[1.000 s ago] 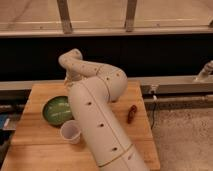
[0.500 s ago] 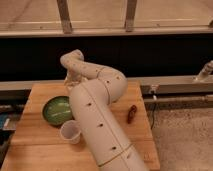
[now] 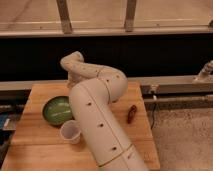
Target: Place the bottle in the ceramic bowl
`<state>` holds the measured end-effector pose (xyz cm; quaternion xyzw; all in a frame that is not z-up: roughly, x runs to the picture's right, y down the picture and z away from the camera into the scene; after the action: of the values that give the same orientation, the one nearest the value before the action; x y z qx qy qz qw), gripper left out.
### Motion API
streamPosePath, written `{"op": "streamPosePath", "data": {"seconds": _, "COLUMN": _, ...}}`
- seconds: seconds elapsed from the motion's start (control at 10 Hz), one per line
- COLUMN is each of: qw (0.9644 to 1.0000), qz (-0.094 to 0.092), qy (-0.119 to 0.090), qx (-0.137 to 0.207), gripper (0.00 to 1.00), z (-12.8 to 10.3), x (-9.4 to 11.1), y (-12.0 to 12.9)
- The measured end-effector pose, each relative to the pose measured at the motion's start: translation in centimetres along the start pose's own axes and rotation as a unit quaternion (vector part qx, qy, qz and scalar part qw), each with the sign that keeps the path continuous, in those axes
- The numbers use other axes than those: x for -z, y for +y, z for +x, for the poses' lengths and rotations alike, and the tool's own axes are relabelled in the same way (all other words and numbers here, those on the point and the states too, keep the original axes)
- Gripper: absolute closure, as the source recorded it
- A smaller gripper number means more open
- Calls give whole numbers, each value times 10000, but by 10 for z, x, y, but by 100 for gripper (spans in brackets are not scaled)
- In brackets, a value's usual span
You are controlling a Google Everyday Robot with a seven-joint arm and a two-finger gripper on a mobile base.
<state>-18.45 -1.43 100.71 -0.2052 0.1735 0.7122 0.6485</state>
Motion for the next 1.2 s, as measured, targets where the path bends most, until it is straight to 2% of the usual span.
{"op": "streamPosePath", "data": {"seconds": 0.1, "qw": 10000, "qz": 13, "qy": -4, "qx": -8, "gripper": 58, "z": 1, "x": 0, "y": -3}}
{"op": "streamPosePath", "data": {"seconds": 0.2, "qw": 10000, "qz": 24, "qy": -4, "qx": -22, "gripper": 72, "z": 2, "x": 0, "y": -6}}
{"op": "streamPosePath", "data": {"seconds": 0.5, "qw": 10000, "qz": 57, "qy": -13, "qx": -44, "gripper": 96, "z": 4, "x": 1, "y": -14}}
{"op": "streamPosePath", "data": {"seconds": 0.6, "qw": 9999, "qz": 84, "qy": -27, "qx": -51, "gripper": 100, "z": 4, "x": 5, "y": -21}}
{"op": "streamPosePath", "data": {"seconds": 1.0, "qw": 9998, "qz": 170, "qy": -113, "qx": -24, "gripper": 100, "z": -1, "x": 31, "y": -50}}
{"op": "streamPosePath", "data": {"seconds": 1.2, "qw": 9998, "qz": 142, "qy": -112, "qx": 100, "gripper": 100, "z": -4, "x": 45, "y": -66}}
